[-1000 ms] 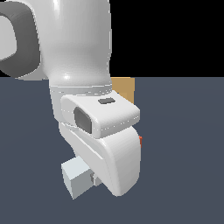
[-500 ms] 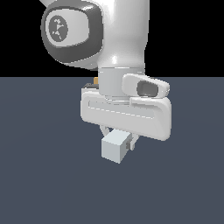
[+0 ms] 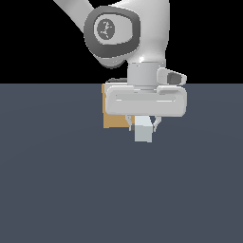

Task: Insert the peg into the horizontal hole in a box.

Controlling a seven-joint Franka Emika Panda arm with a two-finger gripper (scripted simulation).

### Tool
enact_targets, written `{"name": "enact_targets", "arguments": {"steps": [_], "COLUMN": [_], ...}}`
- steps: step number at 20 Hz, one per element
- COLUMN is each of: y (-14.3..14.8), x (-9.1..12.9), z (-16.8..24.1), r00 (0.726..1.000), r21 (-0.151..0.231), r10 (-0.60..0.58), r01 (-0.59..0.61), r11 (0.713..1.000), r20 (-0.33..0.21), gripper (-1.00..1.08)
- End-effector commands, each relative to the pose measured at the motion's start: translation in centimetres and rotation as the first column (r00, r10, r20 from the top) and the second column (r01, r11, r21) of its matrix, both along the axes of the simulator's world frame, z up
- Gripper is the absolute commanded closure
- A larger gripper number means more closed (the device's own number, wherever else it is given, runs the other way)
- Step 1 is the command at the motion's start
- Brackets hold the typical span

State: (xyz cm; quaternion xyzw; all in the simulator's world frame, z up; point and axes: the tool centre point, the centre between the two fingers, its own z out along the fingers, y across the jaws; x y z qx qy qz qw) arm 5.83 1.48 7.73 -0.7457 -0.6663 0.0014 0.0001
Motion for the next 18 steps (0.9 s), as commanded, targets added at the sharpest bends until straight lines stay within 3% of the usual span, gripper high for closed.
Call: {"name": "enact_targets", "arguments": {"steps": [1,8,18], "y": [1.9,5.2,5.7], "x": [0.5,0.7,0.6], "z": [0.7,1.5,1.7], "r00": [0.997,0.977,0.972], "r21": [0.000,0.001,0.001], "r10": [0.081,0.212,0.234], "r01": [-0.081,-0.212,-0.234], "r11": [0.997,0.977,0.972], "r20": [0.003,0.003,0.002], "gripper": [1.08,1.08,1.08]}}
